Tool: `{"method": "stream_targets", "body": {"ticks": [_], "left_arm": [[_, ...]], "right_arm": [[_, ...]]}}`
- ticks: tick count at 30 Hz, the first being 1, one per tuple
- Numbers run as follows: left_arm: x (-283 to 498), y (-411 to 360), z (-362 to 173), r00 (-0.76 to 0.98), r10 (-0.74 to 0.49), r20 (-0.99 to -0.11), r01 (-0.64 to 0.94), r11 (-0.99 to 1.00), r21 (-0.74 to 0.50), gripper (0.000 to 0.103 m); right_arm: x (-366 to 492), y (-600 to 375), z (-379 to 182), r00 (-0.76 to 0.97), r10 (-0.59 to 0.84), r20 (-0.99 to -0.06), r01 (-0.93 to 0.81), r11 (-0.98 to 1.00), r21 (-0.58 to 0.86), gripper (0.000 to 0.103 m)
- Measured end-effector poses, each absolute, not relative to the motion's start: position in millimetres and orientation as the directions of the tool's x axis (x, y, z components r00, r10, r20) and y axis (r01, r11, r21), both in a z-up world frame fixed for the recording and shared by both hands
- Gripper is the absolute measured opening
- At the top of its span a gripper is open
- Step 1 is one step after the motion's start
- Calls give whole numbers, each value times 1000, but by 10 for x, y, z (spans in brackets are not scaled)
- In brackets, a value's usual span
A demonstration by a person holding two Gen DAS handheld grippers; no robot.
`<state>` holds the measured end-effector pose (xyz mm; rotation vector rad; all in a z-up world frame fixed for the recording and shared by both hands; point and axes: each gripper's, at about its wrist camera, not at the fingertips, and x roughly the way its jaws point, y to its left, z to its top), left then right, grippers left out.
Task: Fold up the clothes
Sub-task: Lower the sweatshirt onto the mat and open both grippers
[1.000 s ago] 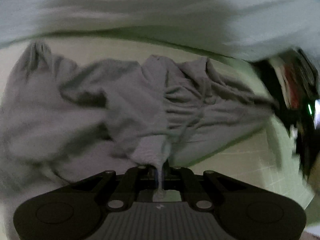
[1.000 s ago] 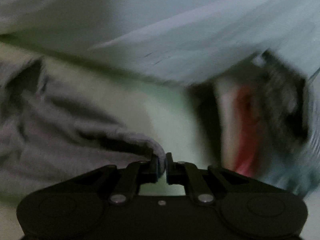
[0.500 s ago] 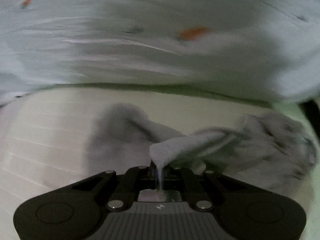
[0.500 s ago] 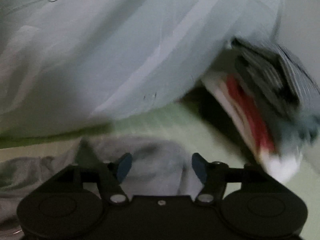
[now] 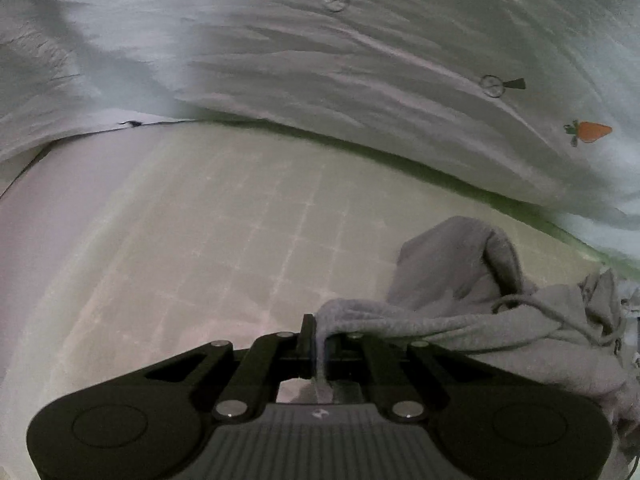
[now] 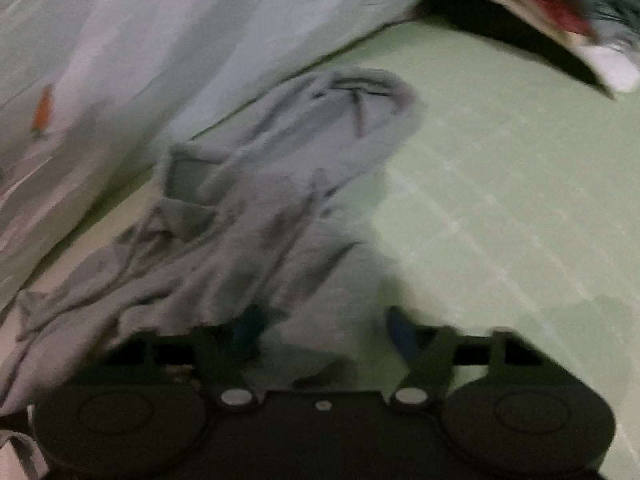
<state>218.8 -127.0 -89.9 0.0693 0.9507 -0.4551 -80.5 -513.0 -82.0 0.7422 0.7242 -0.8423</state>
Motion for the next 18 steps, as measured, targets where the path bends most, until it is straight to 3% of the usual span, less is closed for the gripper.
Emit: {"method": "stream_targets", "body": {"ticks": [1,4,9,12,14,16,18], "left_arm": [[2184,-1163,-918,497,-343,-797,391,909,-147,5],[2163,-926,-985,486,-335,-807,326,927,-188,5],[2017,-654,-1051,474,-321,-820,249,942,-225,5],[1911,-644,-1045,472,-318,-822,234,944,-231,5],[1840,-637,-1042,471,-316,-824,224,946,-235,6],[1769,-630,-1038,470,-314,-825,213,947,-239,12],[1676,-633,-999,470,-320,-823,221,945,-241,13]], "right_arm": [[-709,-5135,-830,471,-368,-802,834,481,269,33],[-383,-5174,-838,453,-366,-813,795,578,183,16],[92,-5472,-548,486,-458,-745,755,649,94,13],[218,-5563,-224,564,-480,-672,723,680,122,13],[212,-5461,-166,570,-487,-662,698,712,76,18],[204,-5359,-109,575,-495,-652,670,741,29,50],[88,-5229,-177,554,-511,-657,667,745,-17,62]]}}
